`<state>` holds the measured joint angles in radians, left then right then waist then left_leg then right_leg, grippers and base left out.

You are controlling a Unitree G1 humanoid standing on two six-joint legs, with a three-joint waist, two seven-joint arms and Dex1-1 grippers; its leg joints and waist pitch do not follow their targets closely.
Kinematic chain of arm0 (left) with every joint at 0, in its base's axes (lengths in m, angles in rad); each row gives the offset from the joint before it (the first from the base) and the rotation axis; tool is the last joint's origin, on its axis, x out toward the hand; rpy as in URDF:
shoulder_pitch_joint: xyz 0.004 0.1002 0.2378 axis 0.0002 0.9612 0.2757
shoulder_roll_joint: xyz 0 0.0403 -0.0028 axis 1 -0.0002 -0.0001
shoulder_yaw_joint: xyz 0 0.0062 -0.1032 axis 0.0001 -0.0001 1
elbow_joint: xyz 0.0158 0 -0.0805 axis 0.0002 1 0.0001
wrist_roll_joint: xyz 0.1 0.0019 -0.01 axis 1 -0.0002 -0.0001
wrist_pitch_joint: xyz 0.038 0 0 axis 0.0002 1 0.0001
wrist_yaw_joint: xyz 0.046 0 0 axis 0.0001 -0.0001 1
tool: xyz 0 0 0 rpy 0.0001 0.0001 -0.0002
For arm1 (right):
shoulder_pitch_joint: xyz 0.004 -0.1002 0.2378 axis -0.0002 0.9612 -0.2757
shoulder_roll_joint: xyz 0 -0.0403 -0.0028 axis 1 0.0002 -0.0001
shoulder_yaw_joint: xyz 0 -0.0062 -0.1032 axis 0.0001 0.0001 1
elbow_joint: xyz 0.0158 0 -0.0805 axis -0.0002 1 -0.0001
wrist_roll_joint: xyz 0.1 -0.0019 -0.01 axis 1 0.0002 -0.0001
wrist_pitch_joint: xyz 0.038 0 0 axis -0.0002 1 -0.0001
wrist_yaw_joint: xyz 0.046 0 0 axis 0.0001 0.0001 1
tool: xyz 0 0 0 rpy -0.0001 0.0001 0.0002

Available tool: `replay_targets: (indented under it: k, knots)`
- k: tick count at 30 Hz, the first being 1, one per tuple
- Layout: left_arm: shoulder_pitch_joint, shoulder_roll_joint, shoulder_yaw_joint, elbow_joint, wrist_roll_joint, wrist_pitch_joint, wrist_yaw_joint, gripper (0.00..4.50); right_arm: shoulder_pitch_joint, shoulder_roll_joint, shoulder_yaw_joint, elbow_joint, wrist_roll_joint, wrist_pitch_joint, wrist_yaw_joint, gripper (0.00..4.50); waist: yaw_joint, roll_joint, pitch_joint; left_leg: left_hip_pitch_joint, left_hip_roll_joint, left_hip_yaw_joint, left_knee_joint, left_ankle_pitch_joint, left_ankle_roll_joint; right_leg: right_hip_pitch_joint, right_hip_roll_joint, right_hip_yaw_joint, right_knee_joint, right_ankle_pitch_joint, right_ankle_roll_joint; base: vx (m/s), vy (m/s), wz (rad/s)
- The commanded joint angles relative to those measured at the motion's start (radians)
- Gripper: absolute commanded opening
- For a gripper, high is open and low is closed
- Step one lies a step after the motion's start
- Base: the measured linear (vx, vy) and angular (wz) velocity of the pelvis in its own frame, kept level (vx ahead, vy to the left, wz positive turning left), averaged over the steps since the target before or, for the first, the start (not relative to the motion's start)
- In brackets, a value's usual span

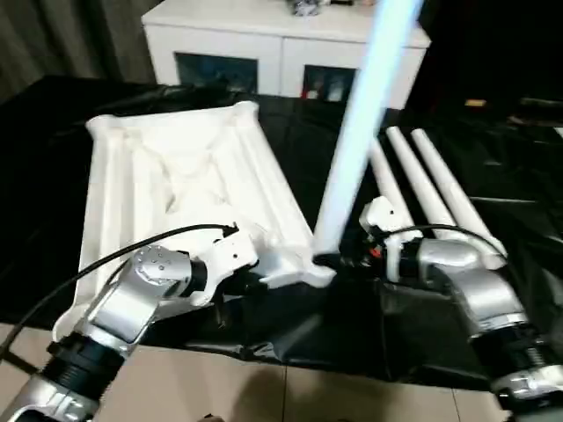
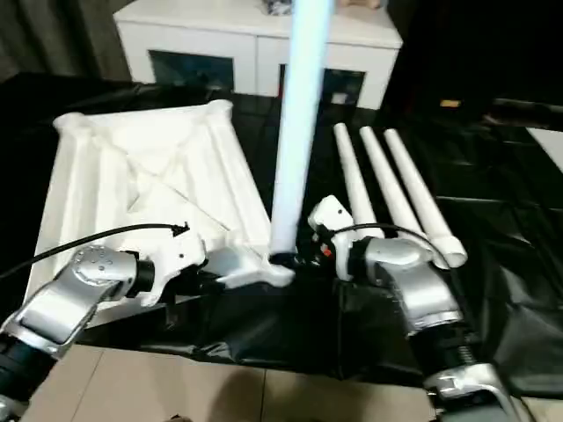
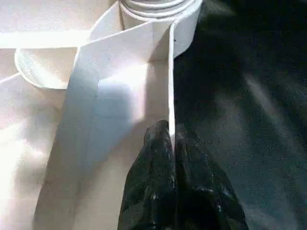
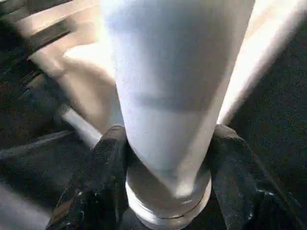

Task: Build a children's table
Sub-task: Rotate leg to tighten

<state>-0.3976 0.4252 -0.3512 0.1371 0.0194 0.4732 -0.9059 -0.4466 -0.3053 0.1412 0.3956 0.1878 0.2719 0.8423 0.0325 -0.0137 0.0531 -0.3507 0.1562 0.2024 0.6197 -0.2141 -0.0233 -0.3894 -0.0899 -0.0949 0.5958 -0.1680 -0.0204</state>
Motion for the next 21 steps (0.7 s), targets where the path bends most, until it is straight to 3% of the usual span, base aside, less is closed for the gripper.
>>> replay_targets:
  k: [1,4,5,6,7,9,10,11,12,13,15,16,18,19,21]
  knots:
    - [-0.046,-0.058,0.008,0.001,-0.003,0.019,0.07,0.0,0.021,0.052,0.023,0.059,-0.034,0.059,-0.118,2.06,-0.009,0.001,-0.046,0.016,0.078,-0.058,-0.094,-0.386,-0.048,0.025,-0.084,0.055,-0.1,-0.55,-0.133,0.0,0.0,0.0]
    - [-0.074,-0.113,0.024,0.04,0.009,0.044,0.145,0.0,0.012,0.116,-0.005,0.091,-0.05,0.069,-0.253,2.06,-0.014,0.0,-0.046,0.017,0.076,-0.062,-0.092,-0.401,-0.04,0.021,-0.086,0.051,-0.112,-0.611,-0.093,0.0,0.0,0.0]
    - [-0.106,-0.165,0.041,0.087,0.023,0.066,0.228,0.0,-0.009,0.172,-0.04,0.138,-0.06,0.066,-0.392,2.06,-0.023,0.003,-0.041,0.026,0.071,-0.06,-0.088,-0.424,-0.046,0.006,-0.081,0.047,-0.121,-0.65,-0.082,0.0,0.0,0.0]
    - [-0.134,-0.208,0.056,0.13,0.035,0.084,0.297,0.0,-0.031,0.221,-0.074,0.181,-0.057,0.062,-0.499,2.05,-0.029,0.002,-0.043,0.025,0.069,-0.062,-0.087,-0.43,-0.053,0.007,-0.081,0.042,-0.124,-0.662,-0.076,0.0,0.0,0.0]
    - [-0.159,-0.243,0.068,0.17,0.043,0.094,0.355,0.0,-0.052,0.264,-0.104,0.22,-0.05,0.055,-0.59,2.05,-0.037,0.008,-0.044,0.029,0.068,-0.07,-0.085,-0.453,-0.06,0.009,-0.083,0.029,-0.129,-0.685,-0.059,-0.053,0.008,-0.02]
    - [-0.187,-0.278,0.083,0.22,0.052,0.09,0.422,0.0,-0.08,0.304,-0.122,0.269,-0.046,0.027,-0.658,2.05,-0.042,0.013,-0.045,0.033,0.071,-0.075,-0.087,-0.486,-0.061,0.014,-0.081,0.017,-0.136,-0.666,-0.049,-0.026,0.004,-0.01]
    - [-0.213,-0.3,0.087,0.267,0.069,0.073,0.478,0.0,-0.113,0.339,-0.133,0.321,-0.047,-0.017,-0.708,2.04,-0.053,0.026,-0.041,0.029,0.078,-0.083,-0.098,-0.554,-0.07,0.017,-0.077,0.004,-0.138,-0.62,-0.043,0.0,0.0,0.0]
    - [-0.213,-0.3,0.087,0.267,0.069,0.073,0.478,0.0,-0.113,0.339,-0.133,0.321,-0.047,-0.017,-0.708,2.04,-0.057,0.027,-0.039,0.037,0.077,-0.085,-0.099,-0.594,-0.076,0.015,-0.073,-0.006,-0.144,-0.611,-0.037,-0.038,0.057,-0.02]
    - [-0.23,-0.314,0.09,0.297,0.083,0.061,0.513,0.0,-0.135,0.36,-0.139,0.356,-0.051,-0.047,-0.739,2.04,-0.059,0.026,-0.043,0.037,0.08,-0.09,-0.105,-0.622,-0.078,0.026,-0.075,-0.006,-0.138,-0.562,-0.039,0.0,0.0,0.0]
    - [-0.23,-0.314,0.09,0.297,0.083,0.061,0.513,0.0,-0.135,0.36,-0.139,0.356,-0.051,-0.047,-0.739,2.04,-0.06,0.026,-0.04,0.034,0.082,-0.089,-0.11,-0.633,-0.079,0.024,-0.078,-0.002,-0.135,-0.551,-0.046,0.0,0.0,0.0]
    - [-0.246,-0.31,0.087,0.309,0.095,0.045,0.511,0.0,-0.176,0.379,-0.149,0.4,-0.055,-0.107,-0.735,2.04,-0.069,0.026,-0.04,0.045,0.075,-0.087,-0.105,-0.662,-0.087,0.016,-0.081,-0.004,-0.141,-0.562,-0.054,0.0,0.0,0.0]
    - [-0.241,-0.296,0.079,0.292,0.099,0.043,0.486,0.0,-0.181,0.378,-0.158,0.385,-0.043,-0.123,-0.692,2.04,-0.072,0.024,-0.042,0.025,0.078,-0.094,-0.11,-0.64,-0.082,0.033,-0.091,0.001,-0.133,-0.551,-0.057,0.0,0.0,0.0]
    - [-0.233,-0.274,0.068,0.27,0.105,0.041,0.456,0.0,-0.179,0.37,-0.163,0.354,-0.037,-0.139,-0.646,2.58,-0.064,0.02,-0.051,0.012,0.079,-0.09,-0.11,-0.555,-0.075,0.034,-0.1,0.021,-0.123,-0.494,-0.083,0.0,0.0,0.0]
    - [-0.228,-0.26,0.057,0.261,0.109,0.038,0.443,0.0,-0.179,0.361,-0.16,0.339,-0.042,-0.154,-0.632,2.71,-0.06,0.019,-0.053,0.01,0.078,-0.087,-0.109,-0.522,-0.069,0.034,-0.102,0.026,-0.12,-0.467,-0.097,0.0,0.0,0.0]
    - [-0.211,-0.231,0.049,0.222,0.103,0.055,0.412,0.0,-0.163,0.322,-0.147,0.281,-0.049,-0.159,-0.607,2.73,-0.052,0.016,-0.062,-0.011,0.08,-0.079,-0.107,-0.384,-0.039,0.045,-0.103,0.038,-0.101,-0.333,-0.143,0.0,0.0,0.0]
